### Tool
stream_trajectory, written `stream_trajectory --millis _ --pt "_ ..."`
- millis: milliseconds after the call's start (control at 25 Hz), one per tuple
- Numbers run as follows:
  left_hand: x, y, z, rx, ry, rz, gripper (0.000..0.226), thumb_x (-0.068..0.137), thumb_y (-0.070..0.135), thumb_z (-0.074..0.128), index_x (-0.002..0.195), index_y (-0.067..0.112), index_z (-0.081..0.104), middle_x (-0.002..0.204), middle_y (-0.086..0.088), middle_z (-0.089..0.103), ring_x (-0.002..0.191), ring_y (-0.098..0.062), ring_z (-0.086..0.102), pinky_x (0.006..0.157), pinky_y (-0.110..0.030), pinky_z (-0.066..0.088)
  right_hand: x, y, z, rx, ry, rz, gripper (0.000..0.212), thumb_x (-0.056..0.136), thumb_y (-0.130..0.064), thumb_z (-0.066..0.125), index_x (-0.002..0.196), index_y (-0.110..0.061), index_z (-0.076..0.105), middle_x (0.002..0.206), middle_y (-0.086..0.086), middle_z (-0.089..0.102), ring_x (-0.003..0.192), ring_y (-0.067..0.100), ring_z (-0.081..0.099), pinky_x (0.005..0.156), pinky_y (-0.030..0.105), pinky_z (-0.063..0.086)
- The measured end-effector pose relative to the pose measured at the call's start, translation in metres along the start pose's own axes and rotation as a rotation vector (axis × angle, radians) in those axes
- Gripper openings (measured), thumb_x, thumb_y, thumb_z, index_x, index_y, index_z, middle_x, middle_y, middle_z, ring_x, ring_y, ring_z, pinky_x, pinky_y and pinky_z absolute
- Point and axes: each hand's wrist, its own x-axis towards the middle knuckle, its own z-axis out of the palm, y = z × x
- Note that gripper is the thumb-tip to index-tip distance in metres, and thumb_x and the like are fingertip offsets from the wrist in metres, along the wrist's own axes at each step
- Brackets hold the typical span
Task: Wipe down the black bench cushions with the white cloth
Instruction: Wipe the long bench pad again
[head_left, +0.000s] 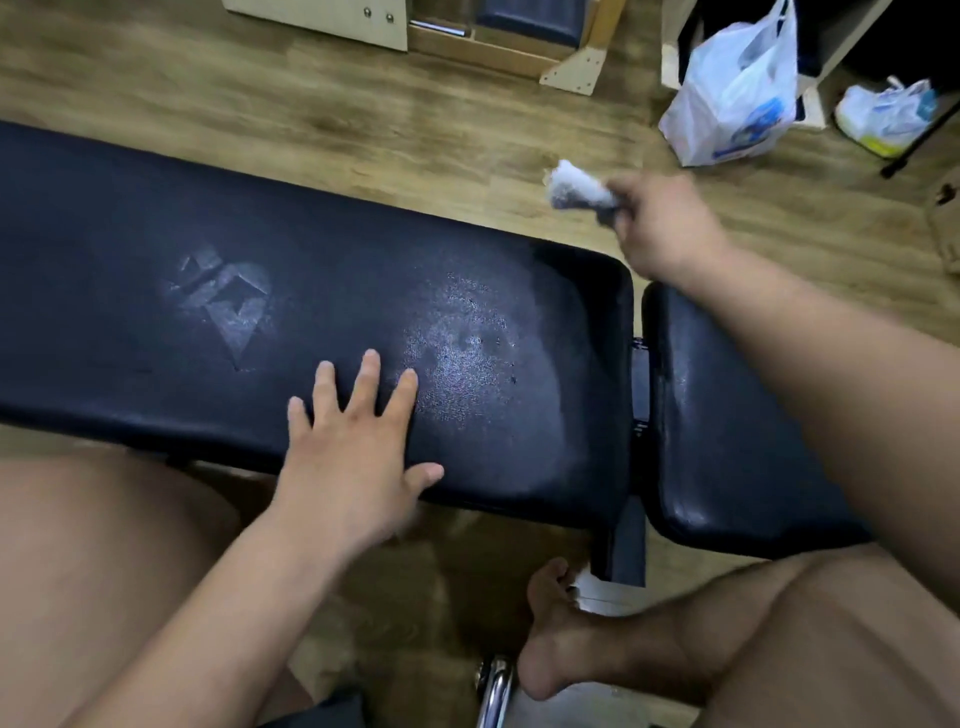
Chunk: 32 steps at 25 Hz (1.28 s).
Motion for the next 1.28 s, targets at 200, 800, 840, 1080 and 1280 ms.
stream_trajectory --millis 200,800,840,1080,1280 --pt "0.003 -0.005 0.002 0.045 0.029 0.055 0.092 0.09 0.071 0.04 0.155 0.03 -0.011 0.164 -0.005 -0.018 0.148 -0.045 -0.007 0.12 -0.056 0.014 -0.087 -0.013 0.054 -0.127 -0.099 -0.052 0.048 0.088 0.002 0.044 0.13 -0.019 0.055 0.144 0.007 0.049 0.129 0.032 0.049 0.091 0.046 0.048" --pt "-0.005 -0.077 0.011 -0.053 0.05 -0.081 0.111 0.079 0.076 0.055 0.153 0.033 -0.016 0.162 -0.009 -0.022 0.145 -0.05 -0.014 0.115 -0.067 0.011 -0.064 -0.063 -0.037 -0.027 0.031 -0.03 0.021 0.091 -0.013 0.047 0.103 -0.01 0.064 0.09 0.015 0.069 0.086 0.034 0.062 0.074 0.029 0.045" --pt "-0.006 -0.081 0.014 -0.066 0.058 -0.09 0.111 0.079 0.077 0.054 0.153 0.033 -0.016 0.162 -0.007 -0.023 0.145 -0.05 -0.014 0.115 -0.067 0.011 -0.03 -0.056 -0.027 -0.061 0.055 -0.04 0.031 0.09 -0.009 0.045 0.116 -0.01 0.063 0.105 0.017 0.069 0.099 0.034 0.062 0.084 0.03 0.045" --pt "0.0 -0.08 0.018 -0.123 0.108 -0.063 0.103 0.084 0.074 0.049 0.154 0.029 -0.011 0.163 -0.008 -0.019 0.143 -0.054 -0.013 0.111 -0.073 0.01 0.009 -0.043 0.079 -0.008 -0.085 0.11 0.037 0.1 -0.014 0.042 0.135 -0.017 0.054 0.13 0.017 0.06 0.117 0.036 0.056 0.097 0.034 0.041" --pt "0.013 -0.079 0.001 -0.202 0.042 -0.043 0.113 0.081 0.063 0.065 0.151 0.038 -0.021 0.158 -0.002 -0.032 0.142 -0.053 -0.021 0.1 -0.082 0.018 -0.1 -0.073 0.071 0.131 -0.007 0.037 0.035 0.096 -0.006 0.052 0.128 -0.016 0.061 0.138 0.004 0.056 0.128 0.022 0.051 0.104 0.015 0.027"
